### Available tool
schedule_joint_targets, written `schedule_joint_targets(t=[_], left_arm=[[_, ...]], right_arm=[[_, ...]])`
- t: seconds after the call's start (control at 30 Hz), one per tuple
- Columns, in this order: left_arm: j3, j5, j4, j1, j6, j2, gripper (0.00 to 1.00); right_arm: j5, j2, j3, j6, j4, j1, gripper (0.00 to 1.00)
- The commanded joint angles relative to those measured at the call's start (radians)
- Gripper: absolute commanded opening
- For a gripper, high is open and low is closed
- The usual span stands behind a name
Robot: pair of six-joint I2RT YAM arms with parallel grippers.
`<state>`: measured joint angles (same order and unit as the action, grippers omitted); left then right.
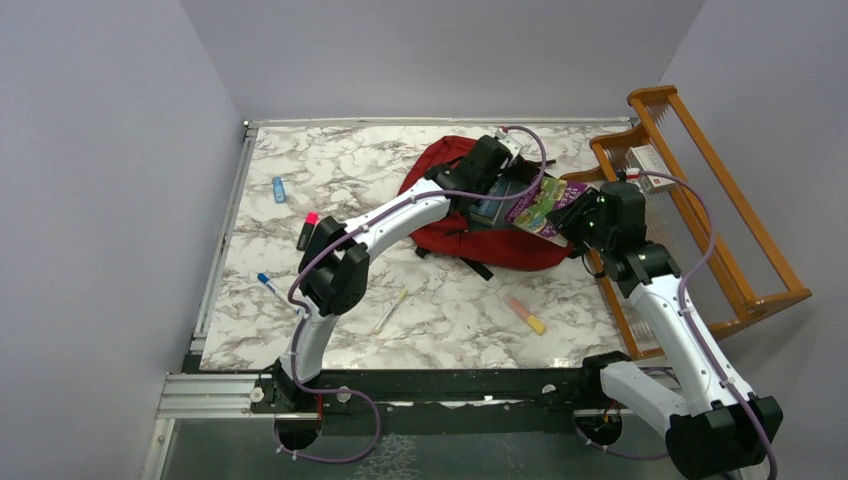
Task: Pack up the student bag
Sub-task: Place the book in the student bag.
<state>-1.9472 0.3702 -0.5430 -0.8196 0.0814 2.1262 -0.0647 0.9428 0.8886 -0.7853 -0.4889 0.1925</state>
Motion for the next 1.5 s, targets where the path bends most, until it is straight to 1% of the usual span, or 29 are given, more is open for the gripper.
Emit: schedule_joint_targets(t=[0.0, 0.23, 0.43, 0.63, 0.73, 0.83, 0.93, 1.1, 1.27, 1.47], left_arm=[[0.046, -0.068, 0.05, -0.004, -0.016, -0.117, 0.0], [0.09, -0.08, 0.075, -0.003, -0.018, -0.165, 0.0], [0.072, -0.087, 0.075, -0.005, -0.036, -0.183, 0.0], [0.062, -0.092, 0.077, -0.004, -0.057, -0.187, 0.0], [0.06, -0.102, 0.076, -0.007, -0.07, -0.189, 0.0], [0.059, -0.107, 0.078, -0.011, -0.077, -0.192, 0.0], [0.057, -0.112, 0.082, -0.013, -0.077, -0.194, 0.0], [0.052, -0.12, 0.095, -0.016, -0.077, -0.181, 0.0], [0.049, -0.125, 0.098, -0.017, -0.106, -0.169, 0.0], [0.064, -0.127, 0.1, -0.017, -0.093, -0.163, 0.0]], right_arm=[[0.11, 0.024, -0.011, -0.028, 0.193, -0.002, 0.0], [0.247, 0.085, -0.058, -0.137, 0.373, -0.002, 0.01], [0.332, 0.213, -0.032, -0.222, 0.471, -0.001, 0.0], [0.365, 0.304, -0.049, -0.306, 0.594, -0.002, 0.0], [0.391, 0.353, -0.064, -0.32, 0.732, -0.002, 0.01], [0.411, 0.438, -0.078, -0.315, 0.903, -0.001, 0.0], [0.416, 0.541, -0.083, -0.318, 1.025, -0.001, 0.0], [0.434, 0.72, -0.079, -0.381, 1.235, 0.01, 0.0], [0.422, 0.848, -0.025, -0.421, 1.311, 0.054, 0.01], [0.384, 0.948, 0.031, -0.444, 1.32, 0.093, 0.0]])
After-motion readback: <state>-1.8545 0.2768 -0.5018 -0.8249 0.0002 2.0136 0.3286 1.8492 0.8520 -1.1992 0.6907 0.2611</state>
